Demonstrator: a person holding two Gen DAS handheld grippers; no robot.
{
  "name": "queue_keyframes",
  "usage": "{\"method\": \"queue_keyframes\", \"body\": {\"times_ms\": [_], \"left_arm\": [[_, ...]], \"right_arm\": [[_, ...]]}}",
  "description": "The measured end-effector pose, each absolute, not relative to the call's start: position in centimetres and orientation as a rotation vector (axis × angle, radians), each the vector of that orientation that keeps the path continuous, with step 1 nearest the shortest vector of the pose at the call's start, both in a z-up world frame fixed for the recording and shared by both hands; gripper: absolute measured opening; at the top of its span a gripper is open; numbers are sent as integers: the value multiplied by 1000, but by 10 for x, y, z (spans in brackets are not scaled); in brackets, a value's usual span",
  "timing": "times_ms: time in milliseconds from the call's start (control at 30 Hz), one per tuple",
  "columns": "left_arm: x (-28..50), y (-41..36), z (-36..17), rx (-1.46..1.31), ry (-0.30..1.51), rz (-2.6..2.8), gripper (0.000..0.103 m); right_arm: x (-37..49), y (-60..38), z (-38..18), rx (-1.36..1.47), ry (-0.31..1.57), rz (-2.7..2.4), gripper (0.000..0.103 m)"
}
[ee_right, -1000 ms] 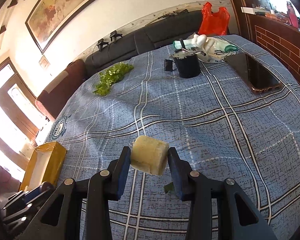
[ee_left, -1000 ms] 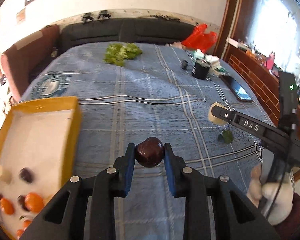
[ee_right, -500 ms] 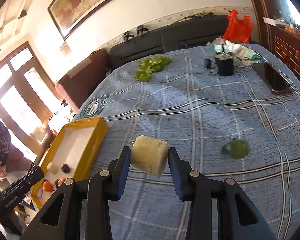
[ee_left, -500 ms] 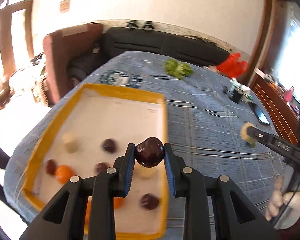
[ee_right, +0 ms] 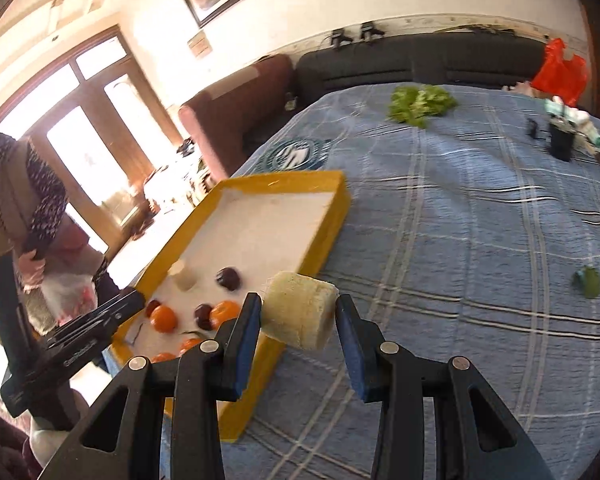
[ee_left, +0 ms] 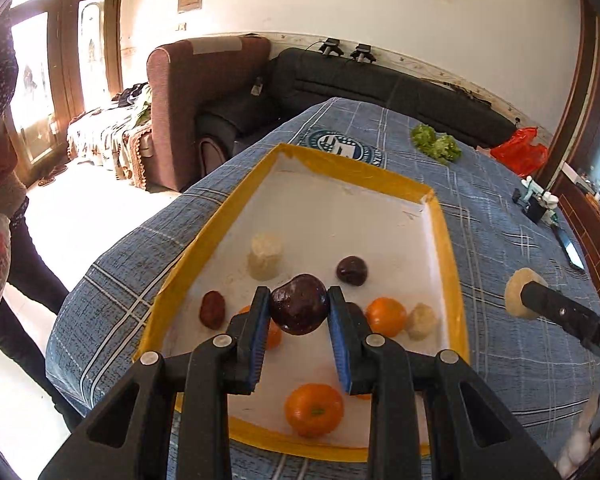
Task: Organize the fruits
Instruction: 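Carry the plum and white cylinder into the tray and open both tools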
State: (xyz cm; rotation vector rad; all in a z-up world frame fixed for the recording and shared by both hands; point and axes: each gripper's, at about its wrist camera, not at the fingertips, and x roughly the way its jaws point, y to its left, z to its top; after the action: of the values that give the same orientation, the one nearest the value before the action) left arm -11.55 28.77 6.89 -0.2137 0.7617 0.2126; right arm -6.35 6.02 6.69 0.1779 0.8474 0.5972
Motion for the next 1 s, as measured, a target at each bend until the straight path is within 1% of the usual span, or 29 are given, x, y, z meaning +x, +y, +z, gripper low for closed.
{"method": "queue_keyframes", "body": {"times_ms": [300,1000], "left_arm": [[-112,296,56,-173,773,267,28],[-89,301,37,-136,820,311,28]], "right_arm": [[-62,116,51,105,892,658,43],[-13,169,29,-28,953,603,43]]}}
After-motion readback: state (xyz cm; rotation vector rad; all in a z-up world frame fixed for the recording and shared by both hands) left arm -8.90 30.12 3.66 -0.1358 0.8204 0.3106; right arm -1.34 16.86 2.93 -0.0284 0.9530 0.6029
